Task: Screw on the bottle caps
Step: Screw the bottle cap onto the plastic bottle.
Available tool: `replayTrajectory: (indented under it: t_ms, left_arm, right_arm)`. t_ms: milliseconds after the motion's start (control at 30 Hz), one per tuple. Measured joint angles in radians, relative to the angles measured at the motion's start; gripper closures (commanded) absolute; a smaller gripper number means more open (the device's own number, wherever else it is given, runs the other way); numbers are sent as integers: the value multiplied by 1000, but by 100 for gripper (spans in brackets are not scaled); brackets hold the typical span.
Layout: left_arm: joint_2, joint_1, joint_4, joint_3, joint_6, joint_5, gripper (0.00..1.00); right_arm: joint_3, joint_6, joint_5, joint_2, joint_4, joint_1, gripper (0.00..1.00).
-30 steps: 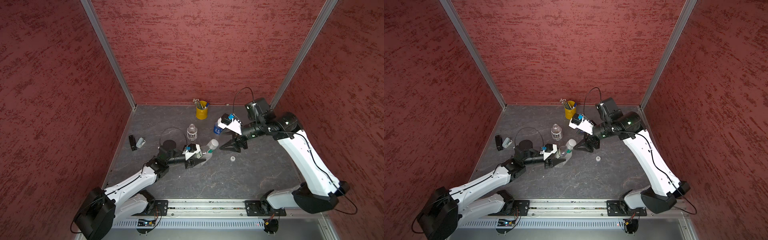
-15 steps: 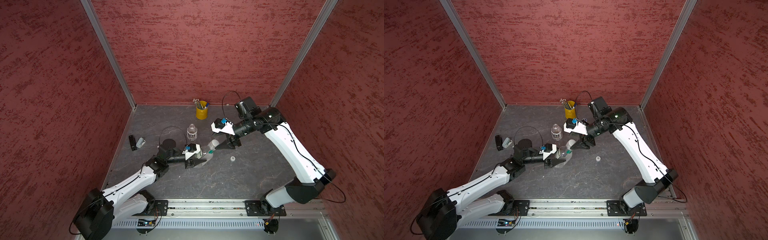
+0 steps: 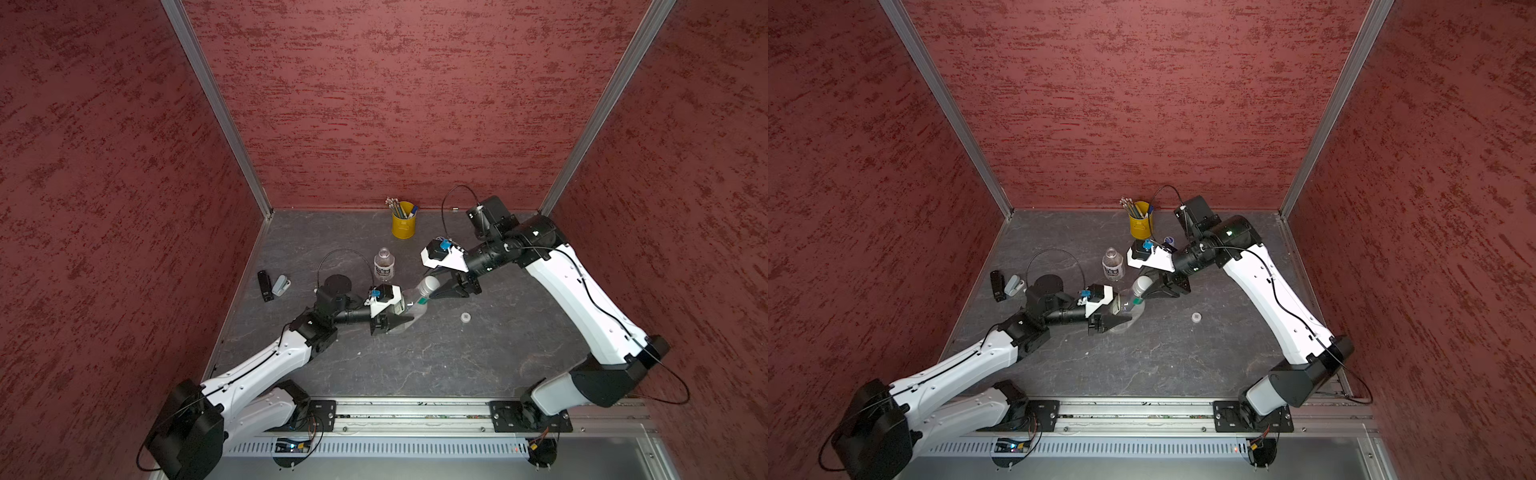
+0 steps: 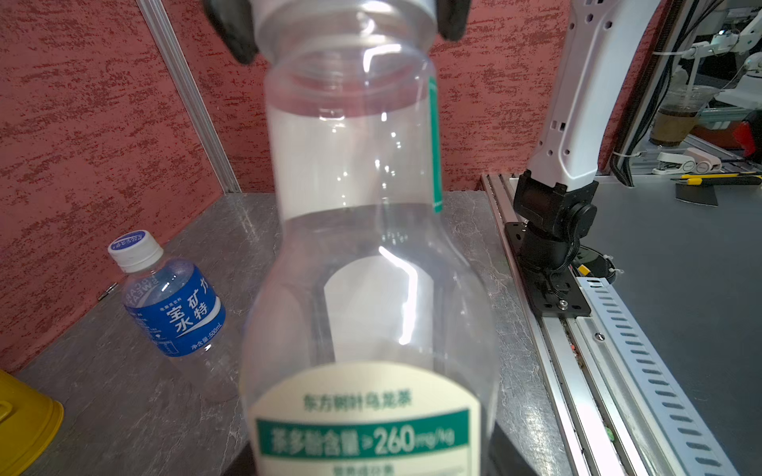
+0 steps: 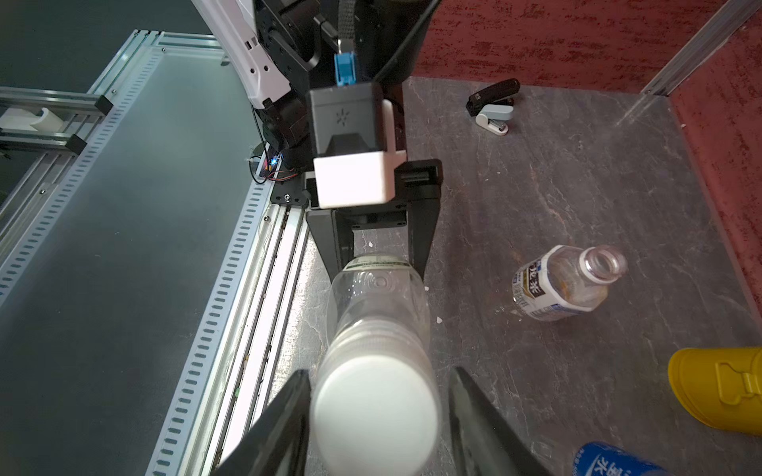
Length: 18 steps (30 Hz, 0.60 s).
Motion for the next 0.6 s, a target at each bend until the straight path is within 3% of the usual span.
replayTrajectory:
  t_ms: [367,600]
  left_arm:
    - [-2,-10,-45,5,47,-69,52]
    - [-7,-36,-119,5,104,-162,52]
  right_arm:
    - [-10,129,21,6,10,0,62]
    - [-158,267,70,-54,115,4,54]
